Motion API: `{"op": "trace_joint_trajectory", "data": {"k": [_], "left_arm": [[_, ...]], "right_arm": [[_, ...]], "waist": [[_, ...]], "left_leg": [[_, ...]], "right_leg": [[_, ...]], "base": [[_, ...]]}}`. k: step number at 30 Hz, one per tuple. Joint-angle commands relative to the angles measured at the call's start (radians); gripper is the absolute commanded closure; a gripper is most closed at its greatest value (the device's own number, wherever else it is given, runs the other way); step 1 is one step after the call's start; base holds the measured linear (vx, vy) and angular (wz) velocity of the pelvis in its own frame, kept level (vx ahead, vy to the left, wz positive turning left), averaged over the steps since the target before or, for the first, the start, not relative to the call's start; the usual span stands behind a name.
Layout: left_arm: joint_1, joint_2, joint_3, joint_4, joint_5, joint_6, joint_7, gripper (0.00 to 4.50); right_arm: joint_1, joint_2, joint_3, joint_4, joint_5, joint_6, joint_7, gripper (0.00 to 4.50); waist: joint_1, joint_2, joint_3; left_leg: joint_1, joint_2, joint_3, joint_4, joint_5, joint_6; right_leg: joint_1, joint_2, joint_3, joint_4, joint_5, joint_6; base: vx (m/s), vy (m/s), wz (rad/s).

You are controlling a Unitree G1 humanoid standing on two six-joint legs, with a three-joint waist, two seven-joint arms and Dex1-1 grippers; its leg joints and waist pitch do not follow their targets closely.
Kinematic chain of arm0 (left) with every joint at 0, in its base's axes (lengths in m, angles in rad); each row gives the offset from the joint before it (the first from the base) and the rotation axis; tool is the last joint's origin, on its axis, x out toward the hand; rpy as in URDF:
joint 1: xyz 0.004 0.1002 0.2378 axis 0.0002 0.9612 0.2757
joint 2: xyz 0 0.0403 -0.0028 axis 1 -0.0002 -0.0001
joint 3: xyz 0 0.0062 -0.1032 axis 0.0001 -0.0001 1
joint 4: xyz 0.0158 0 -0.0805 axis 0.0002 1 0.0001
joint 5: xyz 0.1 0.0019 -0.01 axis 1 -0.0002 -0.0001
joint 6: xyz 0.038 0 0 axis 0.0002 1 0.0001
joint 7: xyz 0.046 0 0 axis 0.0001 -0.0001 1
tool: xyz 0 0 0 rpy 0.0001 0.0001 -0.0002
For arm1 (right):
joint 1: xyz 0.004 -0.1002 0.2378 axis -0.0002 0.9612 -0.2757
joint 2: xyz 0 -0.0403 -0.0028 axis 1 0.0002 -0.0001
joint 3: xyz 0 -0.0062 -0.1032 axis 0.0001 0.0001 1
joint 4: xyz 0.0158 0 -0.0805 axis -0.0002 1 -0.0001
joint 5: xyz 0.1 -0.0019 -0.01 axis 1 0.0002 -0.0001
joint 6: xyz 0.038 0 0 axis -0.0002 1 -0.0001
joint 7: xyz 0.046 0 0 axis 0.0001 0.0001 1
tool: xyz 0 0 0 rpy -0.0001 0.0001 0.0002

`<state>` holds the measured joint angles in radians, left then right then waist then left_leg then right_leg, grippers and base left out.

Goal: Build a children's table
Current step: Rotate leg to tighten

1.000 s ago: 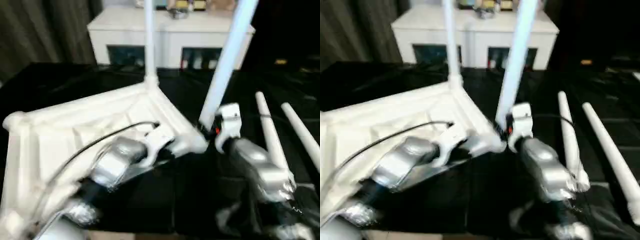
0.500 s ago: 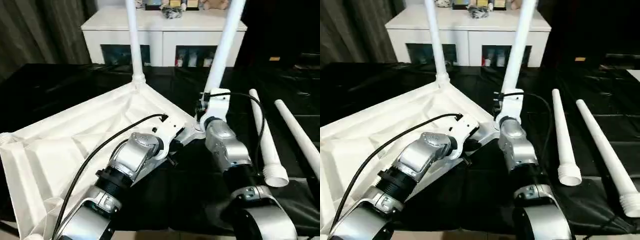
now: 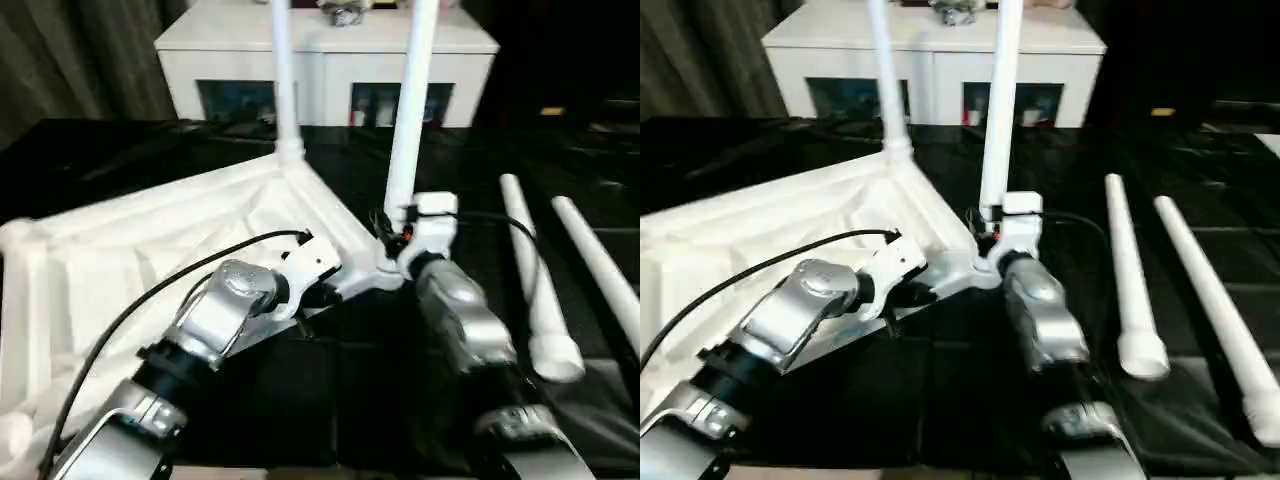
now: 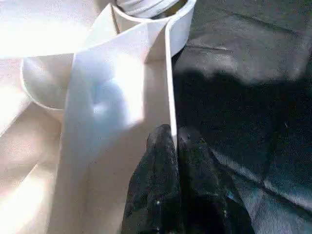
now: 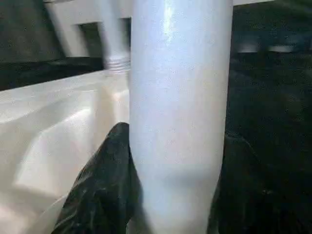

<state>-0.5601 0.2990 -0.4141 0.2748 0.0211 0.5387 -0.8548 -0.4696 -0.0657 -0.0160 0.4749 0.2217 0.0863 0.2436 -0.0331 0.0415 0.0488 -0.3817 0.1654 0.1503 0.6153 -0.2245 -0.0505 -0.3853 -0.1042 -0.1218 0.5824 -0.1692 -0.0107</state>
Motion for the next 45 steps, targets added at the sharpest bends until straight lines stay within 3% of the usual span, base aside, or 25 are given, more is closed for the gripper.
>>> {"op": "trace_joint_trajectory", "data": {"k": [1,3,4,5,6,7,9,12,14,17,24,25,26,28,31,34,35,36,39,40,41,42,43,45], "left_arm": [[-0.002,0.019,-0.016,-0.047,-0.03,-0.049,-0.079,4.5],[-0.003,0.038,-0.013,-0.056,-0.044,-0.078,-0.108,4.5],[-0.003,0.04,-0.013,-0.057,-0.045,-0.081,-0.11,4.5],[-0.004,0.048,-0.012,-0.062,-0.051,-0.091,-0.123,4.5],[-0.006,0.055,-0.01,-0.064,-0.049,-0.097,-0.129,4.5],[-0.008,0.058,-0.006,-0.061,-0.047,-0.105,-0.13,4.5],[-0.009,0.058,-0.002,-0.06,-0.046,-0.104,-0.132,4.5],[-0.012,0.056,0.006,-0.055,-0.044,-0.11,-0.129,4.5],[-0.014,0.055,0.005,-0.054,-0.043,-0.112,-0.127,4.5],[-0.016,0.051,0.006,-0.047,-0.04,-0.116,-0.114,4.5],[-0.028,0.044,0.028,-0.012,-0.017,-0.138,-0.056,4.5],[-0.035,0.033,0.05,-0.01,-0.045,-0.109,-0.063,4.06],[-0.041,0.029,0.076,-0.022,-0.075,-0.1,-0.075,3.95],[-0.046,0.031,0.094,-0.037,-0.101,-0.098,-0.095,3.92],[-0.064,0.046,0.156,-0.058,-0.165,-0.12,-0.136,3.54],[-0.121,0.027,0.288,-0.031,-0.274,-0.09,-0.115,3.45],[-0.155,0.016,0.325,0.004,-0.281,-0.083,-0.066,3.36],[-0.18,0.009,0.339,0.034,-0.27,-0.086,-0.022,3.21],[-0.275,-0.024,0.362,0.14,-0.202,-0.085,0.156,3.06],[-0.275,-0.024,0.362,0.14,-0.202,-0.085,0.156,3.04],[-0.341,-0.071,0.355,0.166,-0.174,-0.069,0.231,3.04],[-0.341,-0.071,0.355,0.166,-0.174,-0.069,0.231,3.04],[-0.386,-0.131,0.345,0.133,-0.194,-0.038,0.241,3.04],[-0.399,-0.156,0.338,0.109,-0.206,-0.022,0.236,3.04]], "right_arm": [[0.066,-0.039,-0.001,0.017,0.039,0.048,0.114,2.64],[0.101,-0.082,0.011,-0.02,0.052,0.033,0.211,2.64],[0.104,-0.086,0.012,-0.025,0.054,0.032,0.221,2.64],[0.122,-0.111,0.022,-0.047,0.058,0.026,0.274,2.64],[0.139,-0.138,0.022,-0.064,0.065,0.01,0.324,2.64],[0.153,-0.164,0.021,-0.073,0.067,-0.011,0.365,2.64],[0.162,-0.18,0.017,-0.077,0.07,-0.028,0.387,2.64],[0.183,-0.221,0.009,-0.08,0.074,-0.072,0.444,2.64],[0.194,-0.234,0.004,-0.083,0.074,-0.109,0.465,2.64],[0.201,-0.231,-0.004,-0.08,0.072,-0.145,0.466,2.64],[0.22,-0.195,-0.048,-0.086,0.108,-0.207,0.454,2.64],[0.213,-0.187,-0.055,-0.096,0.121,-0.214,0.447,2.64],[0.2,-0.179,-0.064,-0.119,0.141,-0.206,0.44,2.64],[0.189,-0.174,-0.069,-0.144,0.159,-0.197,0.436,2.64],[0.166,-0.165,-0.075,-0.233,0.199,-0.159,0.429,2.64],[0.152,-0.172,-0.061,-0.311,0.204,-0.105,0.422,2.64],[0.146,-0.176,-0.048,-0.322,0.189,-0.092,0.417,2.64],[0.144,-0.175,-0.04,-0.328,0.184,-0.092,0.419,2.64],[0.136,-0.17,0.001,-0.338,0.148,-0.081,0.412,2.64],[0.136,-0.17,0.001,-0.338,0.148,-0.081,0.412,2.64],[0.126,-0.164,0.04,-0.332,0.098,-0.056,0.39,2.64],[0.126,-0.164,0.04,-0.332,0.098,-0.056,0.39,2.64],[0.104,-0.163,0.059,-0.296,0.03,-0.041,0.336,2.64],[0.094,-0.162,0.06,-0.275,0.011,-0.035,0.314,2.64]], "waist": [[0.008,-0.001,-0.062],[0.019,0.001,-0.067],[0.026,-0.001,-0.072],[0.026,-0.001,-0.072],[0.031,-0.003,-0.075],[0.044,-0.01,-0.072],[0.05,-0.009,-0.068],[0.062,-0.013,-0.061],[0.068,-0.014,-0.059],[0.067,-0.015,-0.06],[0.073,-0.014,-0.068],[0.072,-0.014,-0.067],[0.074,-0.01,-0.067],[0.075,-0.009,-0.067],[0.074,-0.01,-0.064],[0.07,-0.01,-0.065],[0.071,-0.008,-0.066],[0.071,-0.014,-0.066],[0.071,-0.014,-0.066],[0.072,-0.014,-0.067],[0.072,-0.019,-0.066],[0.075,-0.015,-0.069],[0.077,-0.015,-0.07],[0.084,-0.013,-0.074]], "left_leg": [[0.003,0.071,-0.017,-0.096,-0.149,0.063],[0.002,0.068,-0.011,-0.089,-0.09,0.083],[0.011,0.067,-0.006,-0.08,-0.023,0.114],[0.011,0.067,-0.006,-0.08,-0.023,0.114],[0.008,0.064,-0.005,-0.075,0.013,0.138],[0.007,0.065,0.001,-0.074,-0.001,0.159],[0.008,0.068,0.003,-0.077,-0.034,0.153],[0.014,0.071,0.008,-0.086,-0.134,0.1],[0.022,0.071,0.012,-0.088,-0.168,0.073],[0.018,0.069,0.012,-0.088,-0.157,0.069],[0.014,0.067,0.012,-0.079,-0.078,0.114],[0.015,0.068,0.013,-0.081,-0.087,0.116],[0.018,0.068,0.012,-0.081,-0.099,0.112],[0.016,0.067,0.012,-0.082,-0.111,0.104],[0.017,0.065,0.012,-0.085,-0.142,0.094],[0.013,0.064,0.011,-0.083,-0.111,0.094],[0.016,0.063,0.011,-0.082,-0.11,0.094],[0.016,0.061,0.013,-0.079,-0.108,0.097],[0.015,0.057,0.013,-0.075,-0.111,0.098],[0.016,0.057,0.013,-0.075,-0.107,0.097],[0.008,0.06,0.011,-0.077,-0.086,0.097],[0.011,0.058,0.01,-0.073,-0.076,0.095],[0.015,0.063,0.011,-0.073,-0.054,0.099],[0.015,0.064,0.01,-0.069,-0.019,0.101]], "right_leg": [[0.045,-0.067,0.065,-0.047,-0.119,-0.245],[0.05,-0.063,0.066,-0.037,-0.029,-0.256],[0.047,-0.06,0.069,-0.029,0.067,-0.281],[0.047,-0.06,0.069,-0.029,0.067,-0.281],[0.05,-0.061,0.069,-0.024,0.106,-0.292],[0.049,-0.063,0.072,-0.027,0.075,-0.291],[0.046,-0.063,0.074,-0.032,0.014,-0.287],[0.038,-0.059,0.081,-0.046,-0.152,-0.26],[0.03,-0.056,0.086,-0.052,-0.196,-0.249],[0.032,-0.055,0.087,-0.049,-0.183,-0.248],[0.035,-0.054,0.085,-0.036,-0.084,-0.269],[0.034,-0.054,0.086,-0.038,-0.086,-0.27],[0.033,-0.054,0.085,-0.04,-0.1,-0.27],[0.035,-0.055,0.084,-0.04,-0.108,-0.273],[0.035,-0.051,0.083,-0.043,-0.134,-0.265],[0.038,-0.051,0.083,-0.035,-0.106,-0.267],[0.037,-0.05,0.082,-0.034,-0.104,-0.268],[0.037,-0.05,0.083,-0.037,-0.104,-0.267],[0.036,-0.048,0.082,-0.04,-0.125,-0.253],[0.037,-0.048,0.082,-0.041,-0.124,-0.249],[0.041,-0.052,0.082,-0.04,-0.122,-0.248],[0.039,-0.05,0.081,-0.038,-0.116,-0.247],[0.036,-0.052,0.083,-0.035,-0.082,-0.26],[0.036,-0.052,0.081,-0.028,-0.041,-0.281]], "base": [[0.068,-0.007,0.01],[0.06,0.004,-0.06],[0.062,0.005,-0.04],[0.068,-0.001,0.0],[0.0,0.0,0.0],[0.0,0.0,0.0],[0.0,0.0,0.0],[0.0,0.0,0.0],[0.0,0.0,0.0],[0.0,0.0,0.0],[0.0,0.0,0.0],[0.0,0.0,0.0],[0.0,0.0,0.0],[0.0,0.0,0.0],[0.0,0.0,0.0],[0.0,0.0,0.0],[0.0,0.0,0.0],[0.0,0.0,0.0],[0.0,0.0,0.0],[0.0,0.0,0.0],[0.0,0.0,0.0],[0.0,0.0,0.0],[0.0,0.0,0.0],[0.0,0.0,0.0]]}}
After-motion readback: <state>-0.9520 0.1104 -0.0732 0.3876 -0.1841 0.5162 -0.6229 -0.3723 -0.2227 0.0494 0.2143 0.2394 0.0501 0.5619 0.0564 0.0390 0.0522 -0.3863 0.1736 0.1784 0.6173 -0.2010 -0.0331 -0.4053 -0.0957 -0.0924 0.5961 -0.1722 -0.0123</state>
